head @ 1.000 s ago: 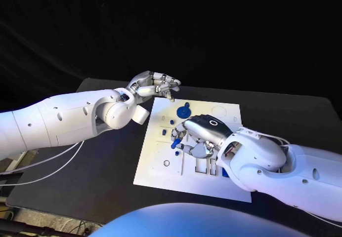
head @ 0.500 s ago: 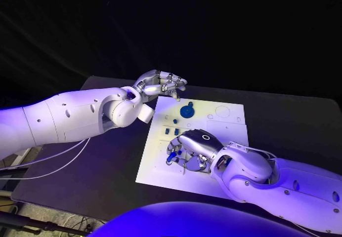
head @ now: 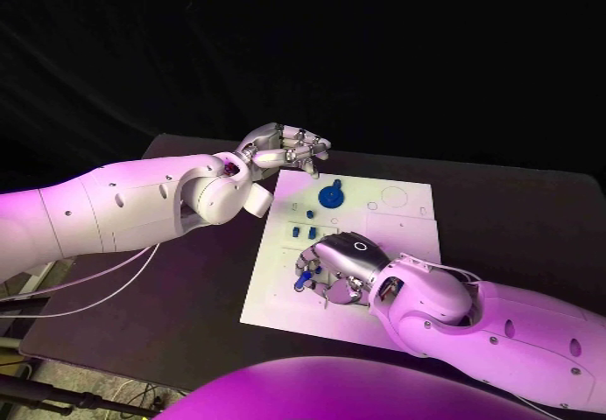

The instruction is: Assemble the parts on the task board

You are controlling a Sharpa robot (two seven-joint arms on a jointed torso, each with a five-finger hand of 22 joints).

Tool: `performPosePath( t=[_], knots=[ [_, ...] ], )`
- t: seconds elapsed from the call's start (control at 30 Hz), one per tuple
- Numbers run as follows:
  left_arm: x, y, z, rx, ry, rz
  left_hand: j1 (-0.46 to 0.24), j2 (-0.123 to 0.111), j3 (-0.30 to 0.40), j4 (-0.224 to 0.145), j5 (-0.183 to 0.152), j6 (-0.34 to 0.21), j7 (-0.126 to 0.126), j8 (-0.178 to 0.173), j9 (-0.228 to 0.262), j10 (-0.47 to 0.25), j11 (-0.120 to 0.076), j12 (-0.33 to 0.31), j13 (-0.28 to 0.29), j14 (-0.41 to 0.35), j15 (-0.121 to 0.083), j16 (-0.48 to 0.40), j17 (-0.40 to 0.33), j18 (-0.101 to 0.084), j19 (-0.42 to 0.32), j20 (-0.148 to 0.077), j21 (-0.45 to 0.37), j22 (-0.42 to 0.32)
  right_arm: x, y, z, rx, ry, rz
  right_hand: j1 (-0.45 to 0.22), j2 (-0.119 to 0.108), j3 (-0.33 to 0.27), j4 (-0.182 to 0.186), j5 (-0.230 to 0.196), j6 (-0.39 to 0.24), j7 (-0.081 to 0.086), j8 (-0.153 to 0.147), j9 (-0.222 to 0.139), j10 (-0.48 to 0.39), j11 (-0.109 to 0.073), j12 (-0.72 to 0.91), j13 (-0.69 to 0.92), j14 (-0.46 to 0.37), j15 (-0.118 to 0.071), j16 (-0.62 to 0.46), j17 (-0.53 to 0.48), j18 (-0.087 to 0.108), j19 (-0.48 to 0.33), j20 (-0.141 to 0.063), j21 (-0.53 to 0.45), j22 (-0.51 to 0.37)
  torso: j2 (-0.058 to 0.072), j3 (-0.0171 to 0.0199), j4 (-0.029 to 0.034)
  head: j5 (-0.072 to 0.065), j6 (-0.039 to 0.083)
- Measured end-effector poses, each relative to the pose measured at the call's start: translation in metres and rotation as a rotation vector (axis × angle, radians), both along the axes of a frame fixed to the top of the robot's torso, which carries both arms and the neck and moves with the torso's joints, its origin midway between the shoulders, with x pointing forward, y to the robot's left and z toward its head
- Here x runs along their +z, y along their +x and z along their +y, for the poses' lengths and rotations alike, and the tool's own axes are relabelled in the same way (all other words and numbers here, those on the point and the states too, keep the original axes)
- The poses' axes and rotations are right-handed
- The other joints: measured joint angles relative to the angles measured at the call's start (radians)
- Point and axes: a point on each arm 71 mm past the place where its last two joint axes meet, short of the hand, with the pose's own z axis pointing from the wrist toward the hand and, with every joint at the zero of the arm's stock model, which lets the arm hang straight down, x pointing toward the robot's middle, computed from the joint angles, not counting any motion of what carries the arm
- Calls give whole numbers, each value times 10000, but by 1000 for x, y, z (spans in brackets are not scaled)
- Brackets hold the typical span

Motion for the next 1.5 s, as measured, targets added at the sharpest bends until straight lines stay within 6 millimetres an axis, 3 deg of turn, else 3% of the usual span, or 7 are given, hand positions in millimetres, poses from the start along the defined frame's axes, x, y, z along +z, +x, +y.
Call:
performPosePath(
  t=[0.8, 0.83, 0.93, 1.07, 1.2, 1.4, 1.5],
  knots=[
    [0, 0, 3, 32, 8, 16, 0, 0, 0, 0, 0, 0, 0, 0, -1, 0, 0, 0, -2, 0, 0, 0, -2, 0, 0, 0, 0, -2, -7, 0, 8, 255, -675, -242, 13, 7, 45, -47, -9, -52, 47, 20, 57, -2, 5, -91, 8, 0, 0, 0, 12, 0, -1, 0, -46, -3, -4, -16, 7, 22, -1],
    [0, 0, 3, 34, 9, 17, -3, 3, 3, -3, 0, 0, 0, -19, 2, 0, 0, 0, 1, 0, 0, 0, 2, -1, 0, 0, 0, 1, -7, 0, 9, 273, -689, -262, -52, -58, 52, -90, 3, -101, 96, 20, 59, -26, 57, -138, 29, 0, 0, -2, -20, 0, 0, 0, -89, -3, -4, -17, 7, 30, -1],
    [0, -1, 3, 40, 12, 19, -41, 41, 28, -28, 0, 0, 0, -37, 10, 0, 0, 0, 9, 0, 0, 0, 15, 1, 0, 0, 0, 13, -7, -2, 10, 331, -717, -296, -442, -448, -59, -167, 467, -274, 227, 8, 578, -272, 186, -254, 60, 22, 54, -60, -119, 1, 0, 0, -197, -3, -2, -17, 7, 45, -1],
    [0, -1, 4, 46, 15, 22, -41, 41, 28, -28, 0, 0, 0, -37, 10, 0, 0, 0, 9, 0, 0, 0, 15, 0, 0, 0, 0, 13, -9, -4, 12, 416, -764, -284, -820, -824, -223, -108, 486, -724, 327, -344, 432, -757, 292, -387, 15, -75, 181, -158, -271, 2, 6, 104, -460, -4, 1, -16, 7, 46, -1],
    [0, -1, 4, 46, 17, 25, -41, 41, 28, -28, 0, 0, 0, -37, 9, 0, 0, 0, 9, 0, 0, 0, 14, 0, 0, 0, 0, 13, -11, -5, 11, 426, -802, -288, -886, -890, -306, -108, 486, -999, 348, -568, 307, -971, 357, -388, 62, -127, 233, -216, -424, 2, 18, 164, -687, -4, 1, -15, 7, 41, -1],
    [0, -1, 4, 52, 23, 32, -41, 41, 28, -28, 0, 0, 0, -37, 9, 0, 0, 0, 8, 0, 0, 0, 14, 0, 0, 0, 0, 12, -11, -5, 7, 316, -771, -382, -992, -996, -447, -107, 486, -1031, 379, -608, 268, -1166, 371, -355, 103, -163, 269, -297, -564, 1, -3, 185, -881, -5, -4, -12, 6, 46, -1],
    [0, -1, 4, 53, 26, 37, -41, 41, 27, -28, 0, 0, 0, -37, 9, 0, 0, 0, 8, 0, 0, 0, 14, 0, 0, 0, 0, 12, -10, -5, 5, 214, -707, -448, -1000, -1004, -803, -103, 487, -1166, 369, -763, 206, -1679, 393, -242, 159, -439, 322, -567, -1017, 2, -73, 255, -1650, -6, -6, -12, 6, 47, -1]
  ],
)
